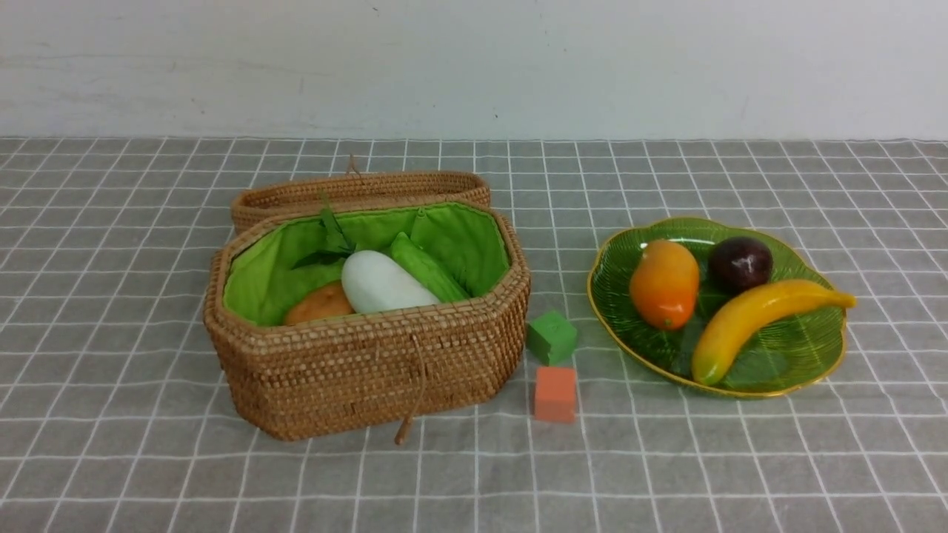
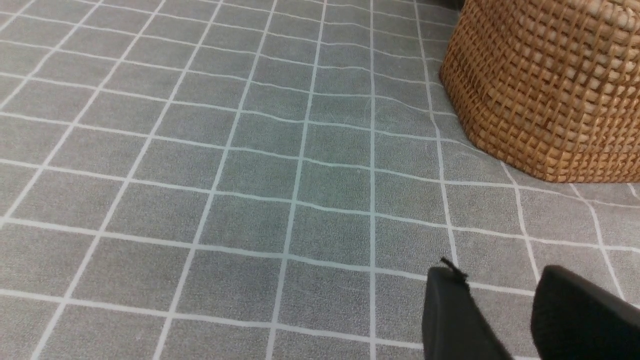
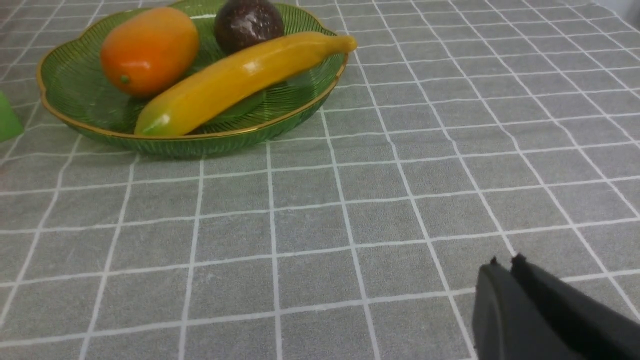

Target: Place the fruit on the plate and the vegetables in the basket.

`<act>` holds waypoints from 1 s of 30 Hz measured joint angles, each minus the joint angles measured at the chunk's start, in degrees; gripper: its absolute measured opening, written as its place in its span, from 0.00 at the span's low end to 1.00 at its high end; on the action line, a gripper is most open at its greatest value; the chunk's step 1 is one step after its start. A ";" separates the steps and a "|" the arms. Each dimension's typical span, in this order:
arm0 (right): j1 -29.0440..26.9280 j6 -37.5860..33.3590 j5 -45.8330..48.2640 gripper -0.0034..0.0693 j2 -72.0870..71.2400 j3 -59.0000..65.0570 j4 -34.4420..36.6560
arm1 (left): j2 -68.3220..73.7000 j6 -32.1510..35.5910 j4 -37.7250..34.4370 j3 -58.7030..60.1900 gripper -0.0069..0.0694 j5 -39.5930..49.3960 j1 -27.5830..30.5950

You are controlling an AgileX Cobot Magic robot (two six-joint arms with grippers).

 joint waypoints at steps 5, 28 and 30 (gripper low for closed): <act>0.00 0.00 -0.02 0.08 0.00 0.01 0.00 | 0.00 0.00 0.00 0.00 0.40 -0.09 0.00; 0.00 0.00 -0.26 0.12 0.00 0.11 0.00 | 0.00 0.00 0.00 0.00 0.40 -0.03 0.00; 0.00 0.00 -0.26 0.12 0.00 0.11 0.00 | 0.00 0.00 0.00 0.00 0.40 -0.03 0.00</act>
